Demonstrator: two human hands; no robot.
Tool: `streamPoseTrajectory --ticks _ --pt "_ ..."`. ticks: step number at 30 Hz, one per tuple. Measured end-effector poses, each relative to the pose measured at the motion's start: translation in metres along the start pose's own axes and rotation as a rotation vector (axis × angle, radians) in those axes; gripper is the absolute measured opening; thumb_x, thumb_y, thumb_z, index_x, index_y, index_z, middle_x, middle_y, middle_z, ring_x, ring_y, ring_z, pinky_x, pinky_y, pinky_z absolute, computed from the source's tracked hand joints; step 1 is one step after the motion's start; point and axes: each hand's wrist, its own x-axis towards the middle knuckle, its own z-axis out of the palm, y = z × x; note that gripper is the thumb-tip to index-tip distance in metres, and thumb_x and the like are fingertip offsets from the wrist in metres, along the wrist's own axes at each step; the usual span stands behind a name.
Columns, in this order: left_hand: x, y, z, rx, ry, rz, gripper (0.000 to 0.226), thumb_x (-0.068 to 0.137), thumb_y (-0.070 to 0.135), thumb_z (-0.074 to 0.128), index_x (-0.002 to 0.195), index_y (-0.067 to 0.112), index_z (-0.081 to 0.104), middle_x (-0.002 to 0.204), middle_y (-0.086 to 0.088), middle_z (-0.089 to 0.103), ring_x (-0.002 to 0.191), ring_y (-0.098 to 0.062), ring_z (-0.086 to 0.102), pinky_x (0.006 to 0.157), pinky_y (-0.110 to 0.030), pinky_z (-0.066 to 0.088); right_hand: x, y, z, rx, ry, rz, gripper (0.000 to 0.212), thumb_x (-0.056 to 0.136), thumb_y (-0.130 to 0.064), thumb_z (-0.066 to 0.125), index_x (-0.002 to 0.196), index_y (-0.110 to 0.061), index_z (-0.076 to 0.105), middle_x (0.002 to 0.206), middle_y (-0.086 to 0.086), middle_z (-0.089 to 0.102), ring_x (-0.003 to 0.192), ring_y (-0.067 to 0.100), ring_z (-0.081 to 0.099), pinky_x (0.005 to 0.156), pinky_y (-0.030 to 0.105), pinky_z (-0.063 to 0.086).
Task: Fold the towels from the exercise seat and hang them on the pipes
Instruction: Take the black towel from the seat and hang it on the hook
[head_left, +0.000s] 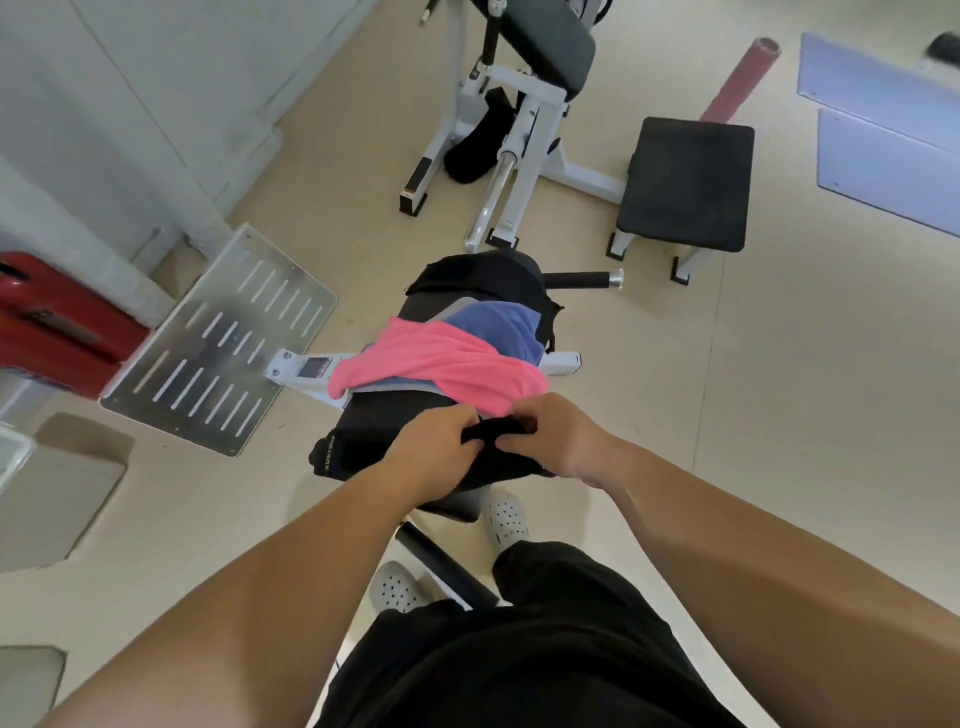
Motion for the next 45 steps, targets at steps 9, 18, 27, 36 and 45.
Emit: streamPoseTrajectory --ticks 9,18,27,36,45 --pt "0.071 -0.01 0.0 0.068 0.103 -0.106 0.041 0.094 0.021 0.055 0.134 0.015 0.058 0.141 -0.006 0.057 0.128 -0.029 0.055 0.108 -0.044 0.044 0.117 0.056 -0.077 0.141 0.231 0.176 0.027 0.099 -0.032 0.055 0.113 -0.012 0.065 0.106 0.006 0.068 0.097 0.02 0.061 0.083 0.036 0.047" --pt "0.12 0.002 0.008 0.02 0.002 -0.392 0.051 0.098 0.019 0.052 0.149 0.015 0.044 0.155 -0.004 0.046 0.139 -0.027 0.046 0.114 -0.044 0.039 0.216 0.09 -0.124 -0.041 0.13 0.15 0.055 0.096 -0.009 0.056 0.149 -0.016 0.044 0.143 0.012 0.054 0.116 0.033 0.06 0.087 0.037 0.05" --pt "0.131 -0.005 0.012 -0.036 0.006 -0.521 0.035 0.098 0.022 0.053 0.131 0.013 0.056 0.126 -0.007 0.066 0.114 -0.033 0.061 0.099 -0.048 0.049 0.254 0.1 -0.131 -0.198 0.181 0.136 0.05 0.088 -0.023 0.072 0.132 -0.022 0.048 0.127 0.009 0.056 0.115 0.033 0.057 0.097 0.049 0.052" --pt "0.132 0.0 0.009 -0.032 -0.016 -0.525 0.034 0.099 0.023 0.052 0.132 0.014 0.055 0.126 -0.006 0.065 0.112 -0.031 0.061 0.097 -0.047 0.05 0.266 0.102 -0.144 -0.42 -0.004 0.09 0.029 0.086 -0.046 0.073 0.09 -0.022 0.059 0.105 0.007 0.053 0.093 0.03 0.058 0.085 0.043 0.052" --pt "0.118 0.003 0.001 -0.039 -0.053 -0.513 0.054 0.102 0.023 0.05 0.154 0.022 0.037 0.149 -0.002 0.053 0.133 -0.028 0.052 0.108 -0.04 0.042 0.257 0.069 -0.171 -0.462 0.137 -0.027 0.018 0.101 -0.035 0.055 0.091 -0.021 0.047 0.076 0.0 0.058 0.076 0.028 0.059 0.078 0.044 0.051"
